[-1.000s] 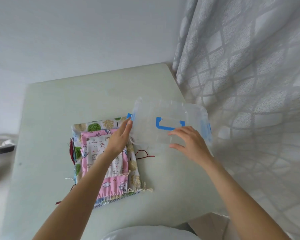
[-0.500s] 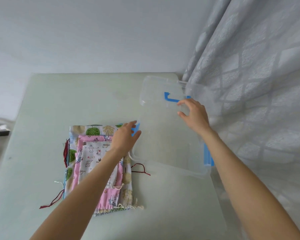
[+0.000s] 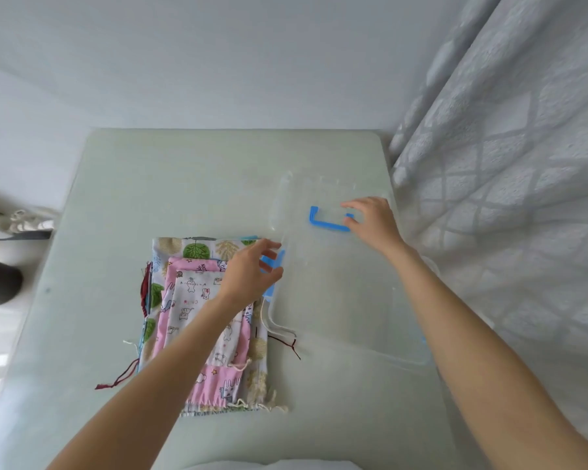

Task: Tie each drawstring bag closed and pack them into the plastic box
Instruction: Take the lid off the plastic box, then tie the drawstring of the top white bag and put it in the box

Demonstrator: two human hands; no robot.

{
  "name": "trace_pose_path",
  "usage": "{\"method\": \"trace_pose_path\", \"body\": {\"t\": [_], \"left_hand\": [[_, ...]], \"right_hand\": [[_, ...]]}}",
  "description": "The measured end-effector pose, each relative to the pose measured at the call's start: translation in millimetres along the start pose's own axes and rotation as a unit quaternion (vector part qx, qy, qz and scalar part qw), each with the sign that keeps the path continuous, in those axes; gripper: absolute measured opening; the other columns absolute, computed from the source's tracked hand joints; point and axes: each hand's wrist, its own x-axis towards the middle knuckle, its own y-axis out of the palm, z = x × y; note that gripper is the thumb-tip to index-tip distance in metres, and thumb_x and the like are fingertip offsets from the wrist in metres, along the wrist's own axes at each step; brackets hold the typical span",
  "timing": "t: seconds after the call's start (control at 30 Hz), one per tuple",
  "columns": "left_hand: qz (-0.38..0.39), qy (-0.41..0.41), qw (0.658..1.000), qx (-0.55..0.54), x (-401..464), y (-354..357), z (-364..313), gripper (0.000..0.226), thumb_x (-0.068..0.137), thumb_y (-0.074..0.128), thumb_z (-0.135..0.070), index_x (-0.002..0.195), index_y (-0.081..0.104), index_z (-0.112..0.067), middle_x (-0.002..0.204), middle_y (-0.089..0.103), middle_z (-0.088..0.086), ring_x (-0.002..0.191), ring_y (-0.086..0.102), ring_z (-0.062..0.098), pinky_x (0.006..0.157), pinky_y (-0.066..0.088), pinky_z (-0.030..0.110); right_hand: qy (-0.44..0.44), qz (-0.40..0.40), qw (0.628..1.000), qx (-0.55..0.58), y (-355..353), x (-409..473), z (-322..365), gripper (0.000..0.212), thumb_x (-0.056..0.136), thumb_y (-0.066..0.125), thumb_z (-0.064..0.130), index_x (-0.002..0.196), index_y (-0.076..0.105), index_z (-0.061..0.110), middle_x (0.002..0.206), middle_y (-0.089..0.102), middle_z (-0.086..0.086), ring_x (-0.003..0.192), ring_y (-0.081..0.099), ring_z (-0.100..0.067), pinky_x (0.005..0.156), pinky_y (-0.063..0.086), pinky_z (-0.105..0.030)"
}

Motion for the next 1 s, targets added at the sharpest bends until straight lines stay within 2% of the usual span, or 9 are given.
{"method": "trace_pose_path", "body": {"t": [0.07,0.17,0.37,0.47,0.57,0.7,0.8,0.9,1.0], "left_hand": [[0.005,0.005,1.000,-0.011,-2.1,2.5,-1.4,0.039,0.082,0.069,-0.017,0.120,0.059,-0.020,0.102,0.061,-0.008,0.074,0.061,0.002,0.064,0.046,0.010],[0.022,0.020,0.999,-0.021,-4.9,11.0,-8.2,0.040,0.084,0.067,-0.019,0.123,0.058,-0.022,0.104,0.061,-0.009,0.078,0.062,0.005,0.068,0.048,0.013],[0.004,0.052,0.999,0.002,1.5,32.0,-22.8,0.033,0.089,0.061,-0.022,0.122,0.060,-0.024,0.110,0.067,-0.005,0.087,0.065,0.010,0.074,0.046,0.021],[-0.001,0.055,0.998,-0.005,2.6,32.0,-24.7,0.030,0.091,0.058,-0.022,0.120,0.062,-0.020,0.111,0.068,-0.001,0.090,0.065,0.013,0.077,0.046,0.022],[-0.028,0.062,0.997,-0.048,-11.8,16.7,-20.9,0.027,0.092,0.056,-0.021,0.119,0.063,-0.018,0.109,0.067,-0.002,0.085,0.061,0.007,0.075,0.046,0.019],[-0.096,0.066,0.988,-0.103,-52.9,-18.8,14.7,0.026,0.094,0.053,-0.019,0.118,0.062,-0.019,0.100,0.066,-0.010,0.085,0.061,0.001,0.072,0.048,0.010],[-0.113,0.014,0.990,-0.084,-85.3,-40.2,60.6,0.029,0.093,0.055,-0.015,0.120,0.060,-0.018,0.103,0.066,-0.007,0.089,0.061,0.005,0.078,0.051,0.020],[-0.083,-0.028,0.996,-0.006,-111.7,-53.8,107.8,0.036,0.088,0.060,-0.011,0.123,0.058,-0.016,0.114,0.065,0.001,0.097,0.060,0.011,0.089,0.050,0.031],[-0.011,-0.054,0.995,0.083,-132.9,-58.2,136.7,0.052,0.081,0.067,-0.011,0.130,0.051,-0.017,0.125,0.056,0.009,0.111,0.054,0.023,0.099,0.044,0.036]], "right_hand": [[0.004,0.021,0.999,0.048,-4.2,-23.2,7.7,0.034,0.088,0.060,0.026,0.122,0.061,0.022,0.122,0.061,-0.003,0.117,0.051,-0.024,0.100,0.035,-0.032],[0.009,0.052,0.999,0.008,-4.2,-65.2,15.4,0.041,0.092,0.054,0.033,0.132,0.049,0.027,0.126,0.056,0.000,0.114,0.051,-0.022,0.095,0.039,-0.035],[0.031,-0.020,0.999,-0.032,10.0,-110.5,2.2,0.052,0.088,0.050,0.005,0.136,0.046,0.023,0.128,0.055,-0.005,0.110,0.053,-0.030,0.092,0.043,-0.041],[0.020,-0.014,0.997,-0.070,9.4,-112.9,4.3,0.055,0.086,0.055,0.007,0.139,0.043,0.017,0.134,0.051,-0.010,0.117,0.049,-0.033,0.099,0.036,-0.041],[-0.013,-0.062,0.995,-0.076,9.9,-121.4,24.3,0.047,0.087,0.056,0.008,0.133,0.049,0.012,0.134,0.051,-0.012,0.124,0.045,-0.032,0.104,0.031,-0.040],[-0.089,-0.126,0.988,-0.002,26.1,-149.9,90.0,0.034,0.088,0.052,0.005,0.120,0.060,0.013,0.117,0.063,-0.003,0.105,0.054,-0.024,0.091,0.041,-0.032],[-0.121,-0.073,0.990,0.025,59.6,-171.6,133.0,0.031,0.086,0.050,0.003,0.111,0.064,0.016,0.102,0.069,0.001,0.090,0.061,-0.019,0.076,0.045,-0.029],[-0.159,-0.034,0.986,-0.032,100.6,-187.4,157.9,0.026,0.081,0.059,0.003,0.100,0.068,0.017,0.089,0.072,0.004,0.082,0.065,-0.017,0.075,0.035,-0.027],[-0.197,-0.035,0.974,-0.108,126.8,-195.8,171.8,0.020,0.075,0.068,0.005,0.093,0.068,0.014,0.083,0.071,0.001,0.079,0.063,-0.019,0.073,0.040,-0.028]]}}
